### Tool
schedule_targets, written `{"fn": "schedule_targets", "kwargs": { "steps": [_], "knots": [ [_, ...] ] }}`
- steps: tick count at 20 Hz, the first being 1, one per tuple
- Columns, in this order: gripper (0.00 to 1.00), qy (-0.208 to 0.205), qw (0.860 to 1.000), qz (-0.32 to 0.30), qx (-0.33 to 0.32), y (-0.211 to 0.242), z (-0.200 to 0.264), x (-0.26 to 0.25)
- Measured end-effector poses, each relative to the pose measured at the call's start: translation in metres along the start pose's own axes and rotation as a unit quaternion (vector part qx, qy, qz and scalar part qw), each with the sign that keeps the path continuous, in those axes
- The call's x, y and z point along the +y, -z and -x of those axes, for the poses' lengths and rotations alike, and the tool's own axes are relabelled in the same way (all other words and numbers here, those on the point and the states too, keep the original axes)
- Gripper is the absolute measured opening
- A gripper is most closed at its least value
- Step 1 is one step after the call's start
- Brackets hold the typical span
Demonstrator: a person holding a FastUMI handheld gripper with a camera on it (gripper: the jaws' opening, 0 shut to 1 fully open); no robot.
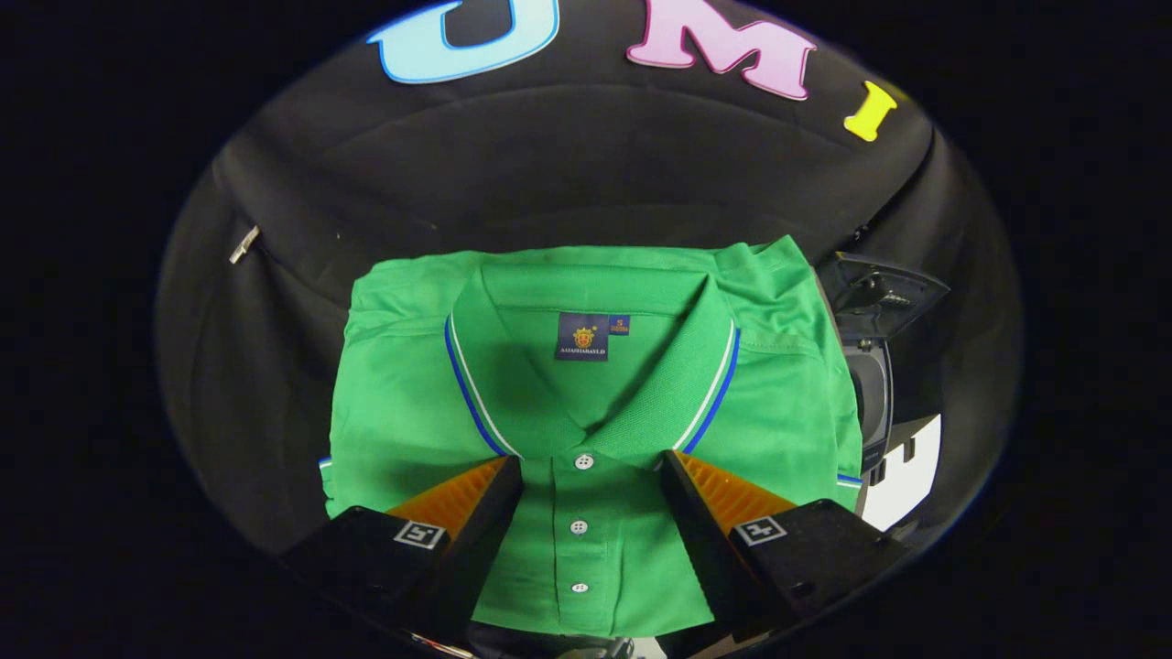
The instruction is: Put the clothes into the washing machine and then close the washing machine lid.
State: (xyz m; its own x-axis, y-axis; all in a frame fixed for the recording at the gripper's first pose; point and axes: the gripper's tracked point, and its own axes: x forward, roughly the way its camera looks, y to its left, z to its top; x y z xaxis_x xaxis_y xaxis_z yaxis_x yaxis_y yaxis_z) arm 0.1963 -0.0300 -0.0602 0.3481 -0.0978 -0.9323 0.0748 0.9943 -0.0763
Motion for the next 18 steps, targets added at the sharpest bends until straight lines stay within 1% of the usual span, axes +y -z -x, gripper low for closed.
{"fn": "schedule_targets", "kwargs": {
  "steps": [1, 5, 7, 9, 10, 13, 15, 18],
  "knots": [
    [0.92, 0.001, 1.000, -0.002, 0.008, -0.002, -0.002, -0.001],
    [0.18, -0.012, 1.000, -0.006, -0.001, -0.009, -0.001, -0.004],
    [0.18, -0.016, 1.000, 0.009, -0.021, -0.009, -0.001, -0.003],
    [0.18, -0.022, 0.998, 0.025, -0.055, -0.013, 0.006, -0.001],
    [0.06, -0.040, 0.995, 0.035, -0.079, -0.015, 0.002, 0.002],
    [0.06, -0.064, 0.991, 0.030, -0.113, -0.015, 0.008, 0.002],
    [0.06, -0.081, 0.984, 0.020, -0.156, -0.021, 0.019, 0.005],
    [0.06, -0.087, 0.974, 0.034, -0.207, -0.026, 0.041, 0.008]
  ]
}}
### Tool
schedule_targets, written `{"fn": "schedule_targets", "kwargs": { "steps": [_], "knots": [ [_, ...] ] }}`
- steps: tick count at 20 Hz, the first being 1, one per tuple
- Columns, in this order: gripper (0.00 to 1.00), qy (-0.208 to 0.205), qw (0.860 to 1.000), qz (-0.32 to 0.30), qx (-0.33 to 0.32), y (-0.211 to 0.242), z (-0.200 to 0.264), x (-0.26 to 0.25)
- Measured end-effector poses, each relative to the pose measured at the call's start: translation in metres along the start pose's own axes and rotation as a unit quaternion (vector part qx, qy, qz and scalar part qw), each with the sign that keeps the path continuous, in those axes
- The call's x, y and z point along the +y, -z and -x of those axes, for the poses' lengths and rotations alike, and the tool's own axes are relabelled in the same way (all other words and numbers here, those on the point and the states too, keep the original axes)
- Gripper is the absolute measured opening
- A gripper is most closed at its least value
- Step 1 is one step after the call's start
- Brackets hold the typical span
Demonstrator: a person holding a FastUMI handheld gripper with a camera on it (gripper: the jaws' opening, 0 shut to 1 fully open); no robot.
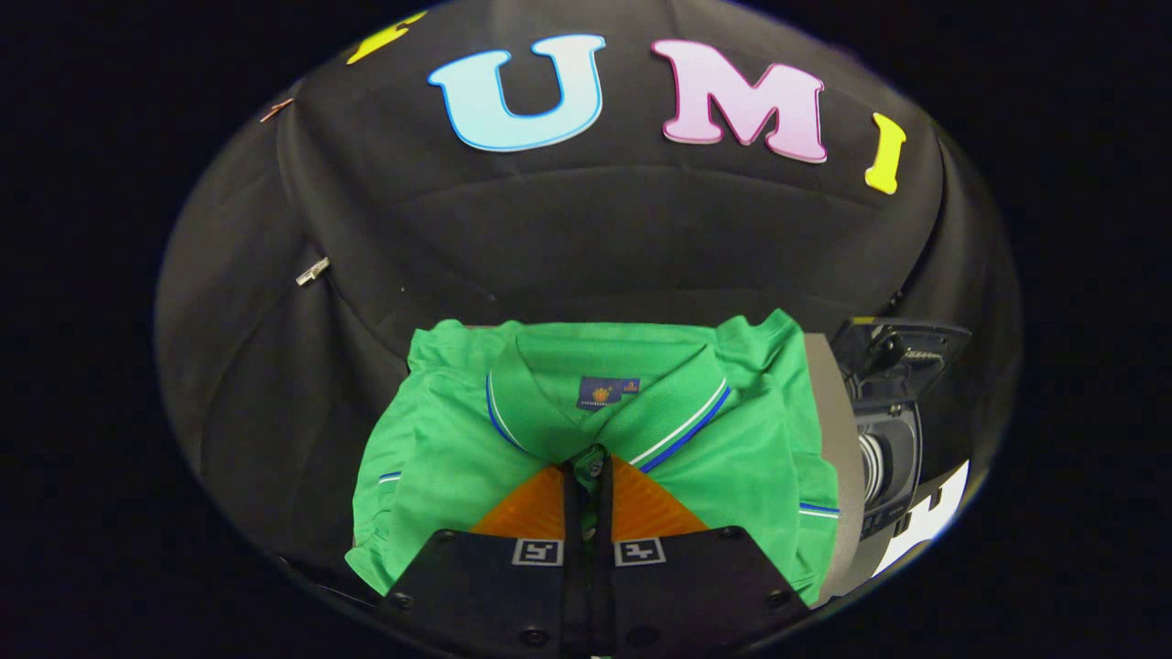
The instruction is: Put the clothes into the washing machine and then close the washing machine lid.
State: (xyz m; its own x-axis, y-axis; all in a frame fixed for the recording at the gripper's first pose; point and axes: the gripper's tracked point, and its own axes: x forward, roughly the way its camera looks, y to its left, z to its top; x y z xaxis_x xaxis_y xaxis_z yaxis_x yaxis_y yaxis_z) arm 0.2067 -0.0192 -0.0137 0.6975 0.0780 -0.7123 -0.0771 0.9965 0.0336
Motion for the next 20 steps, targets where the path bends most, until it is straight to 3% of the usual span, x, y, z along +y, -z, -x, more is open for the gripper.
{"fn": "schedule_targets", "kwargs": {
  "steps": [6, 12, 20],
  "knots": [
    [0.06, -0.008, 0.997, -0.007, -0.077, -0.020, 0.038, 0.011],
    [0.06, 0.056, 0.985, -0.008, -0.160, -0.047, 0.070, -0.006],
    [0.05, 0.131, 0.967, 0.006, -0.219, -0.072, 0.109, -0.061]
  ]
}}
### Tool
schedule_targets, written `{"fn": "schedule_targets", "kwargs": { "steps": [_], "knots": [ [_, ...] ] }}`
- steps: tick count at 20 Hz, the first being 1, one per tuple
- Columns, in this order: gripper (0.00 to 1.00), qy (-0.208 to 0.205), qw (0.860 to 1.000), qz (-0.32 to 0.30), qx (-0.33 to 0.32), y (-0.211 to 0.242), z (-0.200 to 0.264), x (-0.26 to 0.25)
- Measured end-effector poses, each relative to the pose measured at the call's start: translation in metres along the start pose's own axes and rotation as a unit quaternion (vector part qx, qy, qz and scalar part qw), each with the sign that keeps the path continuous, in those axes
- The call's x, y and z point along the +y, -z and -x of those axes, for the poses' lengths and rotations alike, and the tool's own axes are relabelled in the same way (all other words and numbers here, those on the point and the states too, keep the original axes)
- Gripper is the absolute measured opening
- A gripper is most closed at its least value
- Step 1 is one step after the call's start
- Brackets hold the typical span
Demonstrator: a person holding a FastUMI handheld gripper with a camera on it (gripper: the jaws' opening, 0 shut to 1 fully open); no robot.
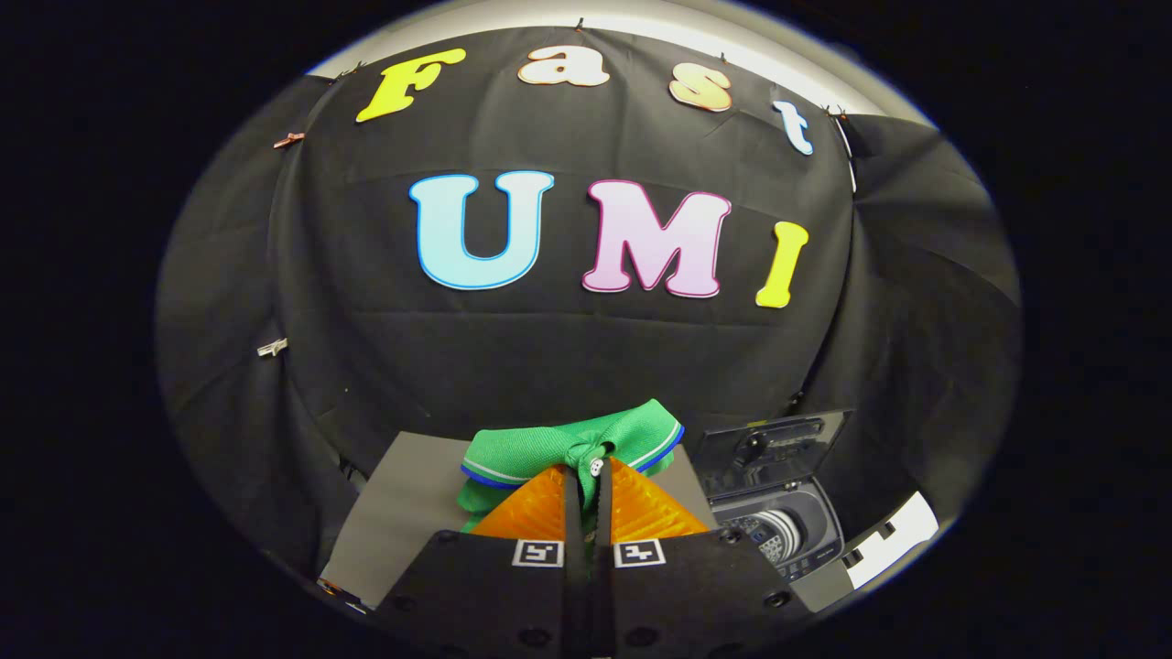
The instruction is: Put the clothes into the washing machine and then close the washing machine lid.
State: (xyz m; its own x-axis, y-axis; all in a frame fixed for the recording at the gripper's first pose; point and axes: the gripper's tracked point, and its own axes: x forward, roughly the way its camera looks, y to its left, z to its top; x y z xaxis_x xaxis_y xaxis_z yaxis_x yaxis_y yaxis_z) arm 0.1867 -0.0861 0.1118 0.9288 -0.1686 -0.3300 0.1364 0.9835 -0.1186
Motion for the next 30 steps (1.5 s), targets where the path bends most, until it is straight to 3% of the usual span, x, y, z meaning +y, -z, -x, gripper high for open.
{"fn": "schedule_targets", "kwargs": {
  "steps": [6, 13, 20, 30],
  "knots": [
    [0.05, 0.006, 1.000, -0.019, -0.017, -0.018, 0.010, -0.073],
    [0.05, -0.026, 1.000, -0.004, -0.015, -0.005, -0.001, -0.186],
    [0.05, -0.014, 1.000, -0.015, 0.007, 0.035, -0.039, -0.280],
    [0.05, 0.032, 0.996, -0.008, 0.083, 0.130, -0.132, -0.338]
  ]
}}
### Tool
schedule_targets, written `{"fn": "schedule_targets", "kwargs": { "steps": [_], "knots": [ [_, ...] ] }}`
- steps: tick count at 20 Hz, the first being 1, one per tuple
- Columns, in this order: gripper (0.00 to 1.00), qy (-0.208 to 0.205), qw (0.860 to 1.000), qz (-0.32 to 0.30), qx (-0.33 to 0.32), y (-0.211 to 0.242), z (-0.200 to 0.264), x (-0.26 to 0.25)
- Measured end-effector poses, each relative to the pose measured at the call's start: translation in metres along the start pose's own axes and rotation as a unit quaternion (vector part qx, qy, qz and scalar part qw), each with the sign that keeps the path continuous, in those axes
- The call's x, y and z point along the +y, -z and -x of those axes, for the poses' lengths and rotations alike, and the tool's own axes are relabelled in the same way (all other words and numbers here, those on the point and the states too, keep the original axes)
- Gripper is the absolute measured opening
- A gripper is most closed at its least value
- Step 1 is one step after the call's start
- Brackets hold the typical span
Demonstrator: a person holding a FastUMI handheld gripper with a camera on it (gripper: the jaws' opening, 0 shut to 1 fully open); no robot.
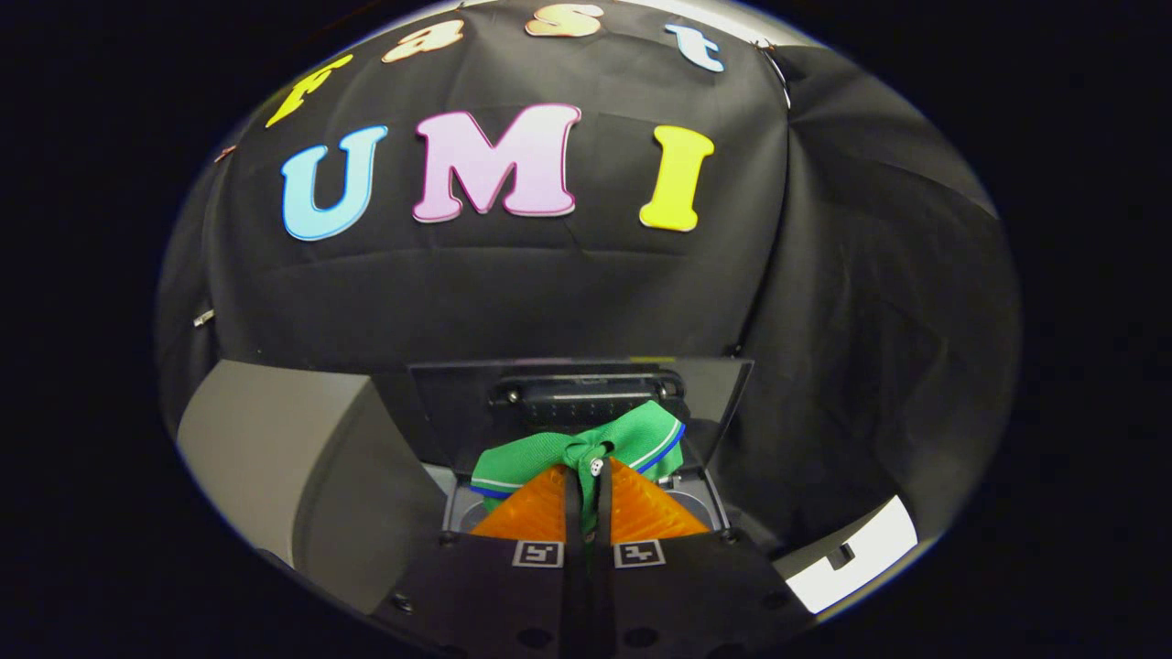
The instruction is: Put the clothes into the washing machine and then close the washing machine lid.
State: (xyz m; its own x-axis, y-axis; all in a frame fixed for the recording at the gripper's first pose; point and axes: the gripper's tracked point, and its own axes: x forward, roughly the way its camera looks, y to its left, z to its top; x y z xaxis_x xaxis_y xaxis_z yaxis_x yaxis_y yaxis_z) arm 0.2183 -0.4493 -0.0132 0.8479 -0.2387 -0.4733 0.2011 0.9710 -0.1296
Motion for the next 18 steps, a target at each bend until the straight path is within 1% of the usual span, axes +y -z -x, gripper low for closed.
{"fn": "schedule_targets", "kwargs": {
  "steps": [2, 4, 6, 9, 11, 13, 15, 18],
  "knots": [
    [0.05, -0.003, 1.000, 0.002, 0.018, 0.026, -0.018, 0.000],
    [0.05, 0.000, 0.999, 0.022, 0.038, 0.058, -0.033, -0.003],
    [0.05, 0.005, 0.997, 0.036, 0.074, 0.089, -0.054, -0.004],
    [0.06, 0.000, 0.991, 0.053, 0.127, 0.140, -0.080, -0.001],
    [0.06, -0.004, 0.988, 0.053, 0.145, 0.160, -0.094, 0.004],
    [0.06, -0.002, 0.987, 0.042, 0.158, 0.171, -0.107, 0.003],
    [0.06, -0.003, 0.985, 0.045, 0.167, 0.182, -0.121, 0.003],
    [0.05, -0.014, 0.982, 0.042, 0.185, 0.198, -0.136, 0.009]
  ]
}}
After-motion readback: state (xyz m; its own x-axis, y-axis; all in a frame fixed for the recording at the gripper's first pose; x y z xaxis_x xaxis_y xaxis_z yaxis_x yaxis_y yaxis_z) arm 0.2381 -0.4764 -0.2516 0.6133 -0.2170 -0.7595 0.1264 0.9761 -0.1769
